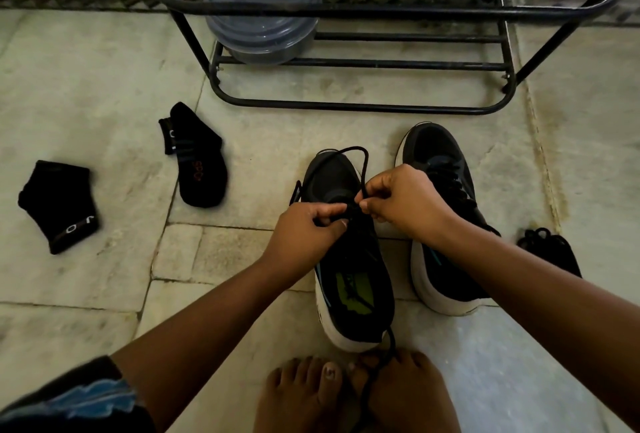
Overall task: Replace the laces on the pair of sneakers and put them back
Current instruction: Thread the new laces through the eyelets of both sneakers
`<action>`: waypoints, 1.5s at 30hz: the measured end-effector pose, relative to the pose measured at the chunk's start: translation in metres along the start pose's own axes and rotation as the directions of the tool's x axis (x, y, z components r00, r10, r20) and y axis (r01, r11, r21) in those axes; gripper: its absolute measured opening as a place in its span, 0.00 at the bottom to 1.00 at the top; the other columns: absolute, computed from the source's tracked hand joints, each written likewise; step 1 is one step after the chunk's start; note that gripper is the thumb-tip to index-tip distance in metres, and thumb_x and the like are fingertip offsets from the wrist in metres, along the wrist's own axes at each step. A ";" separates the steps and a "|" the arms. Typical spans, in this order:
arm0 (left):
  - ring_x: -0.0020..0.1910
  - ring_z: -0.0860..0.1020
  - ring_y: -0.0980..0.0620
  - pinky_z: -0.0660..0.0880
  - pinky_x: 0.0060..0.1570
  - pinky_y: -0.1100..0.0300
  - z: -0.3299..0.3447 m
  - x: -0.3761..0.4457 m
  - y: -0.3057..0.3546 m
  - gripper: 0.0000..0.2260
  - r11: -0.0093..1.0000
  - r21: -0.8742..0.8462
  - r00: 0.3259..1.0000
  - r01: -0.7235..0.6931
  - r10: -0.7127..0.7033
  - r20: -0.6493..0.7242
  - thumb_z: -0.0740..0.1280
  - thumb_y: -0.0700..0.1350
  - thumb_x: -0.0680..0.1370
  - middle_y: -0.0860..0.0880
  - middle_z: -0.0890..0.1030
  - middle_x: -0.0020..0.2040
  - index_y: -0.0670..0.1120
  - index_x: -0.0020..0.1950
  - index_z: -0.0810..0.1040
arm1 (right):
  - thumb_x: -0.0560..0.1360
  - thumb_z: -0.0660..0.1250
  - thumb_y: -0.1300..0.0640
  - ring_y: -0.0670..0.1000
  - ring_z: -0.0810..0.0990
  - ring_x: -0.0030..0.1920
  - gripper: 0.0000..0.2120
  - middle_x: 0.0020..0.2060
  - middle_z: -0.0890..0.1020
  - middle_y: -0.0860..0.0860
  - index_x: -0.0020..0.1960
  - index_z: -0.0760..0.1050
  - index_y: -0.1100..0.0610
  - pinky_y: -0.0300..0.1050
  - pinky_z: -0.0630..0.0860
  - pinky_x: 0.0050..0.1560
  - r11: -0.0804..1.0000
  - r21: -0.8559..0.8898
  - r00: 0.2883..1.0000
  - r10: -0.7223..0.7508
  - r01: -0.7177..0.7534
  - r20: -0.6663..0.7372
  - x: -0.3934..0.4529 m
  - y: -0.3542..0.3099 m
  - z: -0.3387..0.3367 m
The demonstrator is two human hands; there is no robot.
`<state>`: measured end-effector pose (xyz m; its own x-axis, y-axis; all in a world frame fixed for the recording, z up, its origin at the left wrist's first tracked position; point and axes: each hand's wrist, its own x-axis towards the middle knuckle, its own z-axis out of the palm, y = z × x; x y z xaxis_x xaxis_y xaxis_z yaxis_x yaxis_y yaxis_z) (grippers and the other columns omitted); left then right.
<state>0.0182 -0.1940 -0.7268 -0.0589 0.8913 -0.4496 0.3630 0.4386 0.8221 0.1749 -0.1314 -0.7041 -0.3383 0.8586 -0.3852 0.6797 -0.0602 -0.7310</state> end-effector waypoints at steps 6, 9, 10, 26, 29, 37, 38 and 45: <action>0.50 0.81 0.55 0.75 0.60 0.56 0.001 0.000 -0.001 0.13 0.998 -0.059 1.000 0.016 -0.016 -0.001 0.69 0.40 0.76 0.50 0.83 0.45 0.47 0.61 0.80 | 0.74 0.69 0.62 0.40 0.78 0.37 0.04 0.39 0.82 0.47 0.44 0.82 0.55 0.28 0.73 0.38 1.000 -0.013 1.000 -0.024 0.023 -0.013 0.000 0.001 0.007; 0.45 0.81 0.53 0.77 0.55 0.55 0.006 0.001 -0.001 0.10 0.999 0.036 0.998 -0.018 0.020 -0.062 0.67 0.44 0.77 0.49 0.83 0.42 0.48 0.58 0.81 | 0.74 0.69 0.61 0.41 0.78 0.38 0.04 0.36 0.80 0.45 0.46 0.81 0.55 0.25 0.71 0.36 0.999 -0.030 1.000 -0.013 0.013 -0.004 -0.001 0.001 0.009; 0.42 0.81 0.52 0.78 0.52 0.55 0.008 0.001 -0.001 0.09 0.996 0.086 0.995 -0.027 0.035 -0.090 0.67 0.45 0.77 0.50 0.81 0.38 0.49 0.56 0.82 | 0.73 0.70 0.61 0.41 0.77 0.37 0.03 0.35 0.79 0.45 0.47 0.80 0.55 0.25 0.71 0.35 0.999 -0.037 1.000 -0.010 0.011 0.007 -0.002 0.001 0.010; 0.45 0.80 0.54 0.77 0.52 0.53 0.004 0.000 -0.005 0.06 0.986 0.167 0.999 -0.014 0.019 -0.031 0.64 0.49 0.78 0.52 0.82 0.44 0.51 0.51 0.80 | 0.73 0.63 0.62 0.45 0.60 0.60 0.22 0.60 0.60 0.46 0.65 0.63 0.53 0.40 0.65 0.63 0.995 -0.063 0.991 -0.078 0.072 -0.105 -0.061 0.005 0.066; 0.46 0.81 0.55 0.78 0.49 0.62 -0.004 -0.007 -0.003 0.07 0.999 -0.053 1.000 0.013 -0.012 0.015 0.63 0.43 0.79 0.50 0.83 0.43 0.48 0.48 0.81 | 0.73 0.61 0.66 0.44 0.61 0.62 0.23 0.62 0.61 0.46 0.66 0.63 0.53 0.39 0.65 0.64 0.998 -0.035 0.987 -0.059 0.054 -0.148 -0.063 0.007 0.067; 0.44 0.77 0.55 0.73 0.43 0.59 -0.030 -0.025 -0.004 0.07 0.750 -0.617 0.971 0.240 -0.189 0.149 0.61 0.40 0.79 0.52 0.80 0.42 0.46 0.48 0.78 | 0.72 0.63 0.67 0.48 0.64 0.63 0.26 0.63 0.64 0.48 0.67 0.64 0.51 0.47 0.68 0.66 0.999 -0.038 0.983 -0.016 0.009 -0.182 -0.061 0.008 0.066; 0.45 0.79 0.53 0.76 0.45 0.57 -0.033 -0.027 -0.002 0.06 0.681 -0.692 0.971 0.239 -0.173 0.165 0.61 0.39 0.78 0.51 0.81 0.44 0.45 0.48 0.77 | 0.72 0.63 0.67 0.48 0.64 0.64 0.26 0.63 0.64 0.48 0.67 0.64 0.51 0.48 0.68 0.66 0.999 -0.045 0.984 -0.008 0.000 -0.179 -0.061 0.009 0.065; 0.50 0.82 0.45 0.76 0.57 0.50 -0.067 -0.030 0.028 0.06 0.439 -0.896 0.978 0.068 0.148 0.147 0.71 0.43 0.69 0.44 0.81 0.43 0.42 0.41 0.77 | 0.72 0.63 0.67 0.48 0.62 0.66 0.30 0.66 0.62 0.46 0.70 0.61 0.48 0.48 0.66 0.69 0.997 -0.068 0.987 0.010 -0.021 -0.158 -0.061 0.011 0.064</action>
<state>-0.0321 -0.2007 -0.6665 0.1330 0.9197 -0.3694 -0.6774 0.3564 0.6435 0.1614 -0.2168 -0.7246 -0.2244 0.9277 -0.2984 0.7293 -0.0432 -0.6828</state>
